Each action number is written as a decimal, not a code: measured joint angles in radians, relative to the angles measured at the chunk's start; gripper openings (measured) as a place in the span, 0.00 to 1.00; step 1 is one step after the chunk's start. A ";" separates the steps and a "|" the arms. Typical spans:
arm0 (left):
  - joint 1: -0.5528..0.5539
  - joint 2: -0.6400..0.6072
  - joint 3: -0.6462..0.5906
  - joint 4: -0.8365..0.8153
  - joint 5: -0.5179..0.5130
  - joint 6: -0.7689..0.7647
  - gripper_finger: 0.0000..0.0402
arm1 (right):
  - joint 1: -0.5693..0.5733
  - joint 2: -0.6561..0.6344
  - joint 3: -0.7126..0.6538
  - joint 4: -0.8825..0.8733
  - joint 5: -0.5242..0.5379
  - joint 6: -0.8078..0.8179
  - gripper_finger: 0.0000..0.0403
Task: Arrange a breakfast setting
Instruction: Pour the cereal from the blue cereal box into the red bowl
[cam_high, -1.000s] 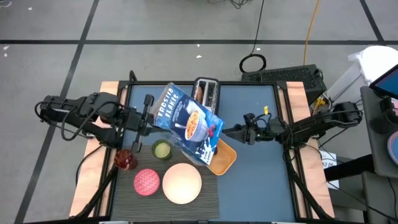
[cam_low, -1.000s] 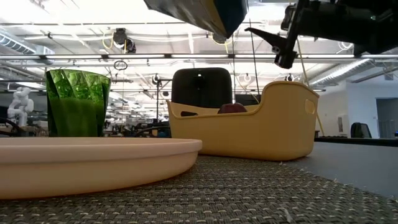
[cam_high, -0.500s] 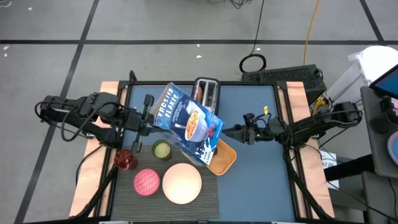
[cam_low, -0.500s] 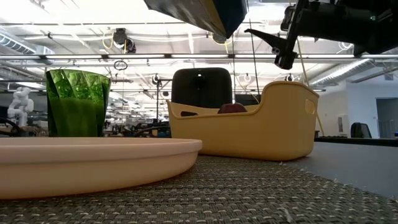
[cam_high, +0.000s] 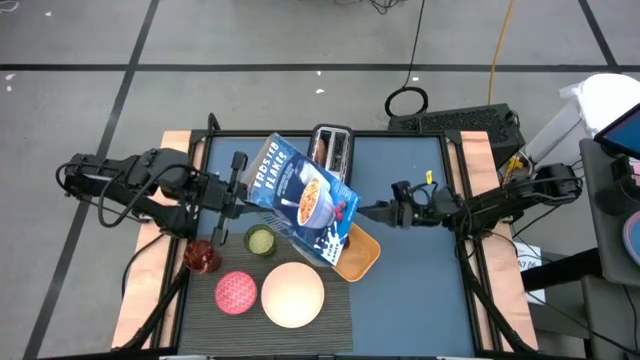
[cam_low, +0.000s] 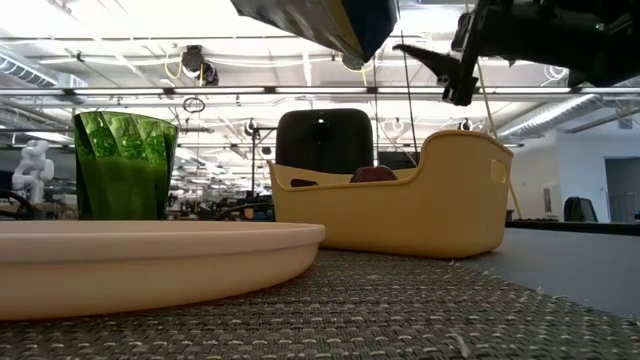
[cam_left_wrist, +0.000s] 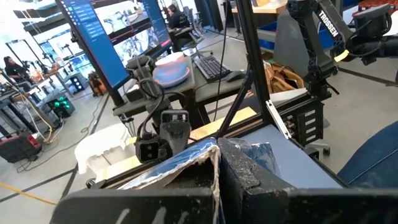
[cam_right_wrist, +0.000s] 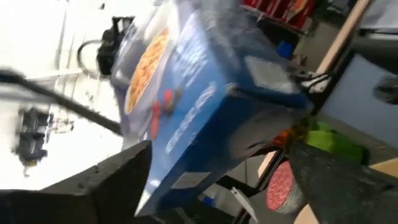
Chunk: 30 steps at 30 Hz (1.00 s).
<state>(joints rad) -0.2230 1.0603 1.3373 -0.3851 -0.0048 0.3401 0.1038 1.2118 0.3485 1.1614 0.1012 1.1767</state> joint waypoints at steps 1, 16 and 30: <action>0.000 0.000 0.000 0.000 0.000 0.002 0.00 | -0.003 0.000 0.000 -0.008 0.000 -0.009 0.96; 0.000 0.000 0.000 0.001 -0.001 0.027 0.00 | -0.004 0.000 0.000 -0.033 0.016 -0.063 0.99; 0.003 0.034 0.002 0.028 -0.004 0.056 0.00 | -0.004 0.000 0.000 -0.037 0.158 0.002 0.99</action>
<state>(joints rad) -0.2199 1.0942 1.3388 -0.3573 -0.0088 0.3960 0.0998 1.2121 0.3485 1.1244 0.2595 1.1788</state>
